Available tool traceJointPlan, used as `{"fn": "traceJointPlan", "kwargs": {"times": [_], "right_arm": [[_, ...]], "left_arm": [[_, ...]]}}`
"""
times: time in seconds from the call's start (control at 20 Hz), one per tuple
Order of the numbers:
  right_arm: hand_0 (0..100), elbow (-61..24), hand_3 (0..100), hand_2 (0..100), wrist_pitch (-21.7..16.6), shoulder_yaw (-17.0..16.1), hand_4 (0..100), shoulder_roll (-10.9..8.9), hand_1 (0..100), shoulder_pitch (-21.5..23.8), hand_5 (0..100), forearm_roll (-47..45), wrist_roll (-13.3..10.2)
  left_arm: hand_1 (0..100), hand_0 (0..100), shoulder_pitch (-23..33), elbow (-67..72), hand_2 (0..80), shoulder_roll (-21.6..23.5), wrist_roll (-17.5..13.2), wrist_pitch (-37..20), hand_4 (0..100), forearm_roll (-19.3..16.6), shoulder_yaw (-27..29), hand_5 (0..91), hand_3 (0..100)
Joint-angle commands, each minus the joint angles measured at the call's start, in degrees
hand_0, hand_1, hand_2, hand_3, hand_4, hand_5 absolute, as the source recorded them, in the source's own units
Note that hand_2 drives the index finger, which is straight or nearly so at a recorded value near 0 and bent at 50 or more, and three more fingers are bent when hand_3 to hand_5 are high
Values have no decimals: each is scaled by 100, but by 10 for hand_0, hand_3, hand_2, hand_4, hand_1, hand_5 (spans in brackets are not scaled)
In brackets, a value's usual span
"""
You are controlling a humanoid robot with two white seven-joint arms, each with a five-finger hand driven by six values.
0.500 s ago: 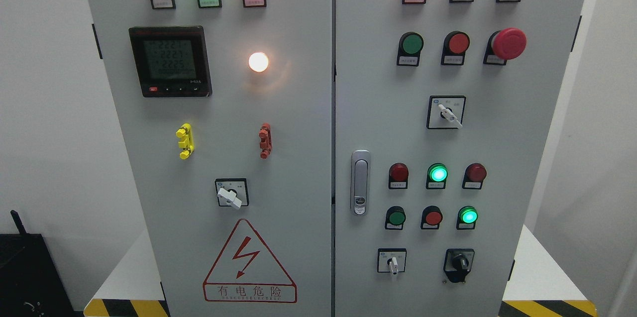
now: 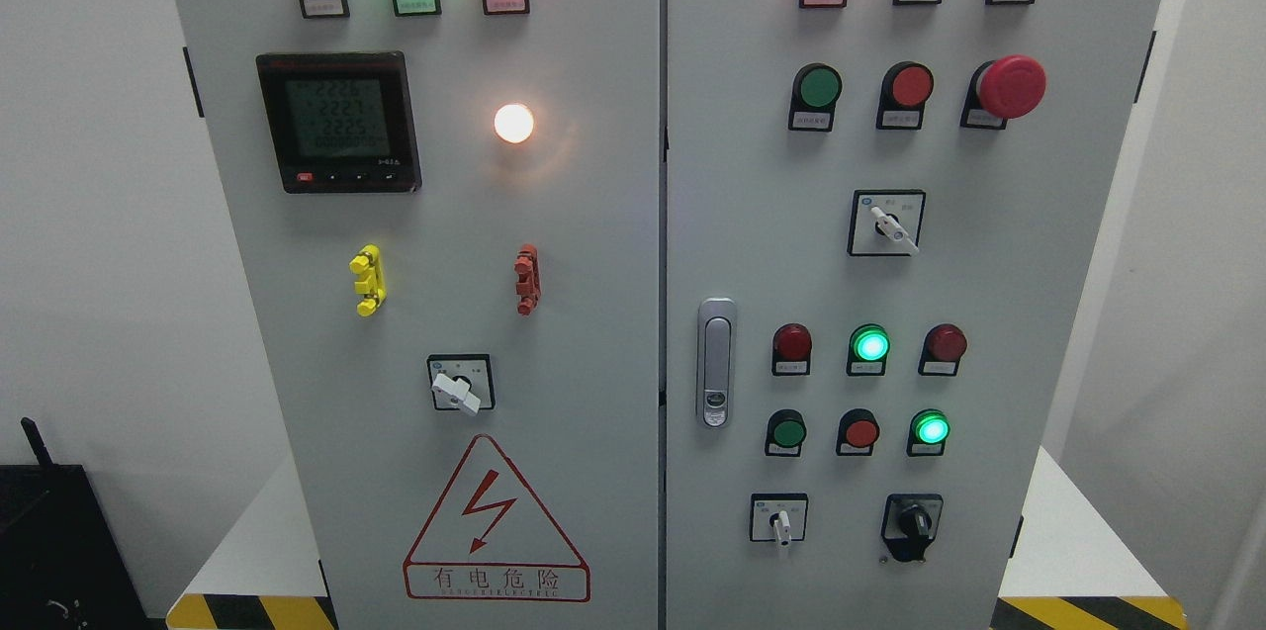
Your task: Flip black knob to close circuit
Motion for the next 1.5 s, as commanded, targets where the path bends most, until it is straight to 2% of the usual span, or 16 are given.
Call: {"fn": "traceJointPlan", "kwargs": {"times": [0.0, 0.05, 0.15, 0.25, 0.3, 0.35, 0.4, 0.5, 0.6, 0.65, 0.8, 0.95, 1.1, 1.15, 1.25, 1.45], "right_arm": [[0, -3234, 17, 0, -85, 114, 0, 97, 113, 804, 0, -70, 445], [0, -4131, 45, 0, -120, 114, 0, 88, 120, 990, 0, -79, 490], [0, -6020, 125, 47, -164, 158, 86, 44, 161, 1368, 0, -79, 473], [0, -7788, 205, 119, -138, 193, 165, 35, 194, 1562, 12, -27, 420], [0, -8518, 265, 154, -138, 185, 199, 53, 197, 1571, 31, 8, 307], [0, -9161, 359, 209, -129, 184, 269, 70, 203, 1563, 74, 104, 62], [0, -9672, 500, 296, -138, 158, 362, 79, 207, 1493, 158, 392, -245], [0, -10386, 662, 407, -147, 79, 478, 79, 218, 1318, 284, 1601, -633], [0, -10835, 779, 529, -173, -157, 590, 44, 237, 1264, 400, 3497, -1046], [0, -11011, 820, 579, -190, -254, 630, 27, 257, 1255, 444, 4272, -1152], [0, -11539, 905, 688, -252, -290, 711, -9, 286, 1220, 585, 5332, -1197], [0, -11558, 980, 788, -314, -290, 766, -9, 263, 773, 683, 6474, -1215], [0, -11567, 1000, 865, -209, -308, 832, -114, 217, 412, 757, 7073, -1145], [0, -11567, 1000, 888, -86, -299, 853, -123, 189, 377, 782, 7249, -1049], [0, -11567, 1000, 909, 108, -281, 877, -132, 154, 333, 804, 7461, -715], [0, -11531, 1000, 919, 143, -255, 885, -141, 64, 95, 814, 7690, -504]], "left_arm": [[556, 120, -5, -4, 0, 0, 0, 4, 0, 0, 0, 0, 0], [556, 120, 3, 5, 0, 0, 0, 4, 0, 0, 0, 0, 0], [556, 120, -5, -4, 0, 0, 0, 4, 0, 0, 0, 0, 0], [556, 120, 4, -4, 0, 0, 0, 4, 0, 0, 0, 0, 0], [556, 120, 4, 5, 0, 0, 0, 4, 0, 0, 0, 0, 0], [556, 120, 4, 5, 0, 0, 0, 4, 0, 0, 0, 0, 0], [556, 120, 4, -3, 0, 0, 0, 4, 0, 0, 0, 0, 0], [556, 120, -5, 5, 0, 0, 0, 4, 0, 0, 0, 0, 0], [556, 120, -5, -3, 0, 0, 0, 4, 0, 0, 0, 0, 0], [556, 120, 3, -4, 0, 0, 0, 4, 0, 0, 0, 0, 0], [556, 120, -5, -3, 0, 0, 0, 4, 0, 0, 0, 0, 0], [556, 120, 4, 5, 0, 0, 0, 4, 0, 0, 0, 0, 0], [556, 120, 3, -4, 0, 0, 0, 4, 0, 0, 0, 0, 0], [556, 120, -5, 5, 0, 0, 0, 4, 0, 0, 0, 0, 0], [556, 120, 3, -4, 0, 0, 0, 4, 0, 0, 0, 0, 0], [556, 120, -5, -3, 0, 0, 0, 4, 0, 0, 0, 0, 0]]}}
